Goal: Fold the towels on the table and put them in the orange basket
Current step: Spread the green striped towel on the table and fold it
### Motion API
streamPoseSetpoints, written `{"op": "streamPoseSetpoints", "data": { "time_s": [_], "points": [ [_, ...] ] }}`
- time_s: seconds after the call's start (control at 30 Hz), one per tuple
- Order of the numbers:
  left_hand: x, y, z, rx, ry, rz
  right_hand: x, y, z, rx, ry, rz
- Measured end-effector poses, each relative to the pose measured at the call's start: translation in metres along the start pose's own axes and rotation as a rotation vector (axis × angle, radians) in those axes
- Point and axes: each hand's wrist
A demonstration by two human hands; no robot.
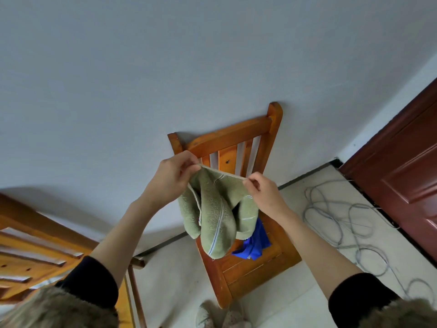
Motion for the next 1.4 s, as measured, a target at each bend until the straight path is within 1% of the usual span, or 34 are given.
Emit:
{"op": "streamPoseSetpoints", "data": {
  "time_s": [0.17, 0.27, 0.33, 0.47, 0.57, 0.67, 0.73, 0.8, 0.9, 1.03, 1.1, 1.23, 1.33, 1.4],
  "points": [
    [-0.025, -0.007, 0.002, -0.054, -0.06, 0.109, -0.013, 0.003, -0.016, -0.121, -0.143, 0.057],
    [-0.046, -0.014, 0.006, -0.074, -0.045, 0.168, -0.017, 0.005, -0.033, -0.2, -0.215, 0.07],
    [-0.062, -0.025, 0.007, -0.108, -0.015, 0.221, -0.016, 0.009, -0.044, -0.234, -0.194, 0.011],
    [-0.093, -0.057, 0.011, -0.186, 0.043, 0.378, -0.009, 0.02, -0.073, -0.318, -0.106, -0.19],
    [-0.115, -0.096, 0.018, -0.248, 0.101, 0.504, 0.005, 0.019, -0.099, -0.384, -0.035, -0.266],
    [-0.135, -0.153, 0.025, -0.33, 0.18, 0.657, 0.025, 0.007, -0.129, -0.464, -0.006, -0.297],
    [-0.146, -0.19, 0.029, -0.383, 0.223, 0.749, 0.037, -0.002, -0.151, -0.514, 0.008, -0.282],
    [-0.159, -0.233, 0.034, -0.464, 0.273, 0.84, 0.051, -0.018, -0.179, -0.594, 0.004, -0.301],
    [-0.18, -0.298, 0.043, -0.576, 0.306, 0.983, 0.081, -0.041, -0.224, -0.726, -0.01, -0.402],
    [-0.205, -0.39, 0.059, -0.672, 0.38, 1.205, 0.14, -0.075, -0.288, -0.896, -0.017, -0.539],
    [-0.217, -0.438, 0.065, -0.718, 0.408, 1.282, 0.176, -0.102, -0.322, -0.928, -0.011, -0.594],
    [-0.243, -0.543, 0.067, -0.842, 0.474, 1.435, 0.252, -0.174, -0.389, -0.959, 0.086, -0.635],
    [-0.263, -0.627, 0.064, -0.958, 0.507, 1.487, 0.303, -0.233, -0.436, -1.018, 0.134, -0.66],
    [-0.277, -0.68, 0.06, -1.029, 0.517, 1.511, 0.338, -0.268, -0.469, -1.074, 0.107, -0.726]
  ]
}}
Point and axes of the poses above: each hand's wrist, its own y-axis towards the middle knuckle, its own x-axis out of the palm, z = x × y, and after that the axes turned 5 degrees about -x, right-handed
